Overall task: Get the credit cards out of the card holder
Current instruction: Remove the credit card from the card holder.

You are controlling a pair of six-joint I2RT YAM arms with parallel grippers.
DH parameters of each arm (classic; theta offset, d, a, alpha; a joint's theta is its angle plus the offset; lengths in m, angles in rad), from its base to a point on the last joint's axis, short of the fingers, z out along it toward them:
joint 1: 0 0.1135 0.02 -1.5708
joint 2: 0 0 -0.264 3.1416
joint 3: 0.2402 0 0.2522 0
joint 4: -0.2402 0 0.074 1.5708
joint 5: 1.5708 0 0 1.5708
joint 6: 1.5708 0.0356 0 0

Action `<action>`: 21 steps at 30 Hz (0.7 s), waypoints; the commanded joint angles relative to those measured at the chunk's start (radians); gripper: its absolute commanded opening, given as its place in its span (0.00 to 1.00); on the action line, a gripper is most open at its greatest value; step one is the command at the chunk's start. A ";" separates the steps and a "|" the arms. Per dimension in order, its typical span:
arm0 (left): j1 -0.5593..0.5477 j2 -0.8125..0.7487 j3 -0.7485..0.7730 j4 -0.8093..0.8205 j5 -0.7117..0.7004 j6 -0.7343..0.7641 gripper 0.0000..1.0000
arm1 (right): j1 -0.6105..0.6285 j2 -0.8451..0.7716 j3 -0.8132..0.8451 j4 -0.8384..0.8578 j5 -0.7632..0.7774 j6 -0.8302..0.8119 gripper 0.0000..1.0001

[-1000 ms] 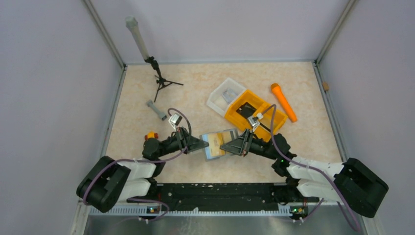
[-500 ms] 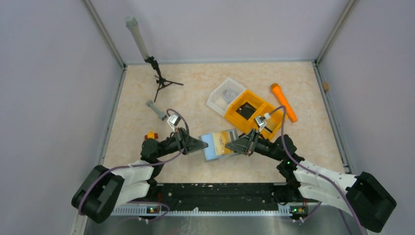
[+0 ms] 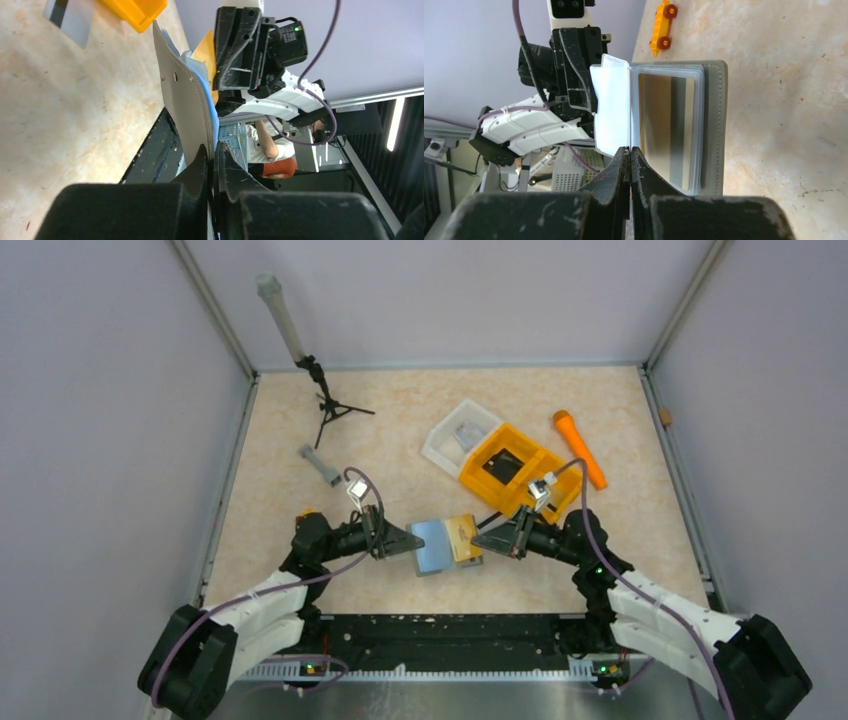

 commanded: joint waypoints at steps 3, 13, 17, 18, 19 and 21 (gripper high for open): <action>0.009 -0.021 0.043 -0.090 0.015 0.098 0.00 | -0.025 0.051 0.077 -0.002 -0.056 -0.051 0.00; 0.030 0.043 0.015 -0.092 0.008 0.146 0.00 | -0.083 0.017 0.229 -0.427 0.003 -0.291 0.00; 0.053 0.082 0.021 -0.120 0.036 0.196 0.00 | -0.104 0.032 0.306 -0.610 0.043 -0.441 0.00; 0.055 0.094 0.021 -0.121 0.045 0.204 0.00 | -0.121 0.038 0.337 -0.658 0.048 -0.493 0.00; 0.056 0.104 0.020 -0.124 0.056 0.210 0.00 | -0.136 0.050 0.377 -0.724 0.057 -0.579 0.00; 0.058 0.124 0.021 -0.131 0.069 0.224 0.00 | -0.158 0.097 0.497 -0.895 0.114 -0.751 0.00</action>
